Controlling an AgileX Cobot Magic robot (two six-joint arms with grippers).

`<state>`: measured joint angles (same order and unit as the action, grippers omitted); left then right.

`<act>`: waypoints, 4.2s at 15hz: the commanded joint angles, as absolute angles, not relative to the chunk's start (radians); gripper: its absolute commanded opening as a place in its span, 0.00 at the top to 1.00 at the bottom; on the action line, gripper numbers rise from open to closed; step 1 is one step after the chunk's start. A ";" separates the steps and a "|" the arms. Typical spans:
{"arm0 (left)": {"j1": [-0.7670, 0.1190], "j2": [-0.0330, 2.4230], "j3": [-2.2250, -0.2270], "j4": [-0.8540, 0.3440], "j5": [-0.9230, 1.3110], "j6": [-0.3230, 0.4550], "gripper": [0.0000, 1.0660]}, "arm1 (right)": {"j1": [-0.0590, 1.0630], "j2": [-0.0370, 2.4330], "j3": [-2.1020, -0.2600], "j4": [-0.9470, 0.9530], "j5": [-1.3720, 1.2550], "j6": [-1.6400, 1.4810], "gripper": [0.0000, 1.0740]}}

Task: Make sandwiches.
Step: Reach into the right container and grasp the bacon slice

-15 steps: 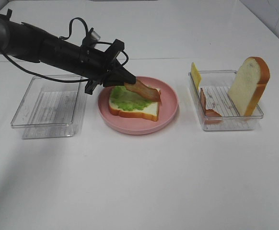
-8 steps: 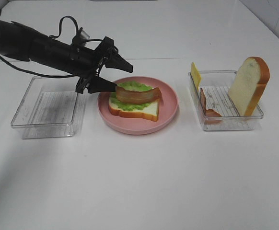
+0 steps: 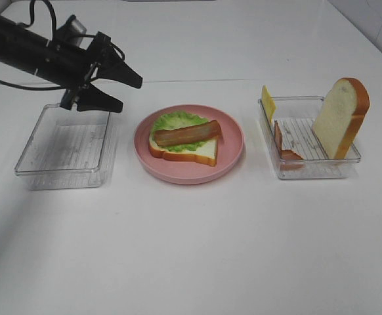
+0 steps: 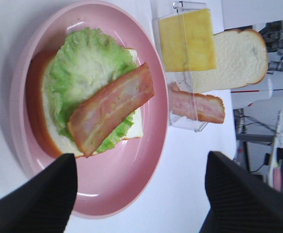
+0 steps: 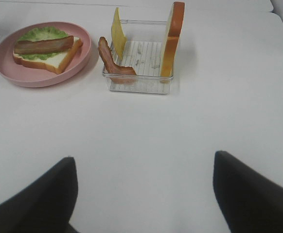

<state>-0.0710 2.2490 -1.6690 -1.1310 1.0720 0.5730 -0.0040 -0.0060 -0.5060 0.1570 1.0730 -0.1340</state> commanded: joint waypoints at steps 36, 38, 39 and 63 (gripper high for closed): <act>-0.067 -0.028 -0.545 -0.047 1.187 -0.007 0.45 | -0.012 -0.019 -0.506 0.163 1.064 -0.141 0.31; -0.067 -0.029 -0.544 -0.046 1.165 0.000 0.45 | -0.012 -0.017 -0.506 0.172 1.065 -0.141 0.31; -0.067 -0.028 -0.543 -0.043 1.151 0.000 0.45 | -0.012 -0.017 -0.506 0.175 1.065 -0.141 0.31; -0.067 -0.026 -0.498 -0.070 1.045 0.034 0.45 | -0.010 1.385 -1.163 0.413 1.095 -0.240 0.31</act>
